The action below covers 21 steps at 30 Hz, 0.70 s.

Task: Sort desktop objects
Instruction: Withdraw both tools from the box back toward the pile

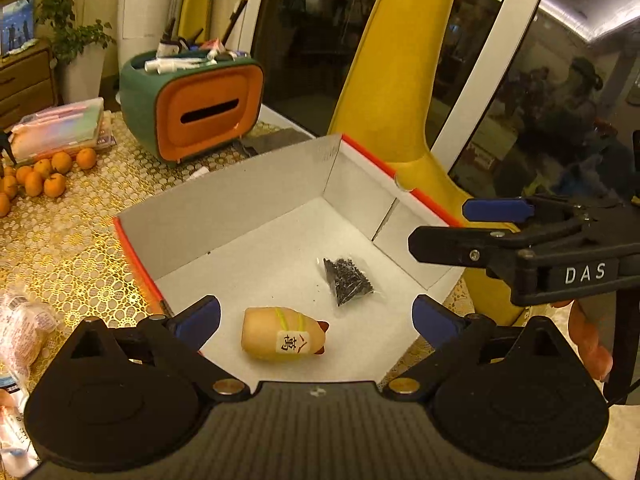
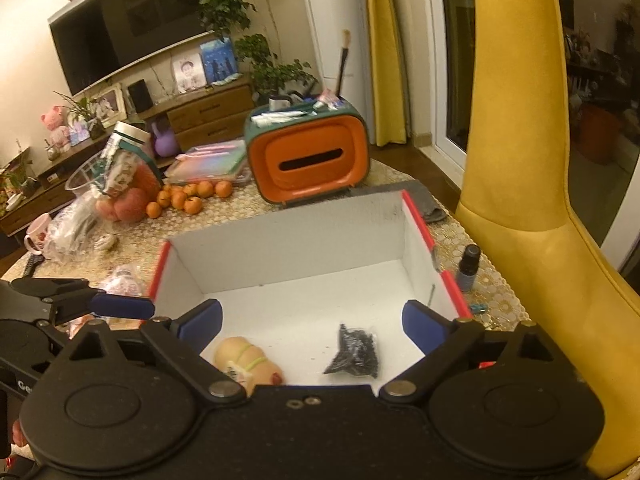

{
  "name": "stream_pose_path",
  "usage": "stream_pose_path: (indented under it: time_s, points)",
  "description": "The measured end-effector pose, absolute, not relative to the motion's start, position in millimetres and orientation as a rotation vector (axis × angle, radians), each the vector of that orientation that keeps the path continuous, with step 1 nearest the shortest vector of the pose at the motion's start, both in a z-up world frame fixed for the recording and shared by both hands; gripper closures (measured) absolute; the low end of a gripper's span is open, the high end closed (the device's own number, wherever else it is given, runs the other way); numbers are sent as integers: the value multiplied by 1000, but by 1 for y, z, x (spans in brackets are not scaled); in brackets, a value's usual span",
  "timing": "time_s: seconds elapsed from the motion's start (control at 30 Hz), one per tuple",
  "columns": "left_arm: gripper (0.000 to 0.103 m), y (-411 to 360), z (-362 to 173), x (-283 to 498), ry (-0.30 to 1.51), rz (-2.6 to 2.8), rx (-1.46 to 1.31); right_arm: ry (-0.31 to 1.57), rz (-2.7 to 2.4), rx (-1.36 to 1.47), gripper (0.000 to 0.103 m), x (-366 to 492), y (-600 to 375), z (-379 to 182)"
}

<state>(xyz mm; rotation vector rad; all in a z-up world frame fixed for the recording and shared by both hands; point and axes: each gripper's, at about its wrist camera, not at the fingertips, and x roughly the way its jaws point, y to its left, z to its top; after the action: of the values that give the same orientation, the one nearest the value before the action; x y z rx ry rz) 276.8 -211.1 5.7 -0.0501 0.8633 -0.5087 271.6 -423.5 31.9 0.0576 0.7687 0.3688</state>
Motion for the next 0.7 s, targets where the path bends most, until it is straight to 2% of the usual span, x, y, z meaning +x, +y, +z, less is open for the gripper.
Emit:
stream_pose_path:
  time_s: [0.23,0.7]
  points:
    - [0,-186,15,255,819,-495,-79,719,371,67,1,250,-408,43]
    - [0,-109,24,201,732,-423,-136,646,431,37,0,210,-353,52]
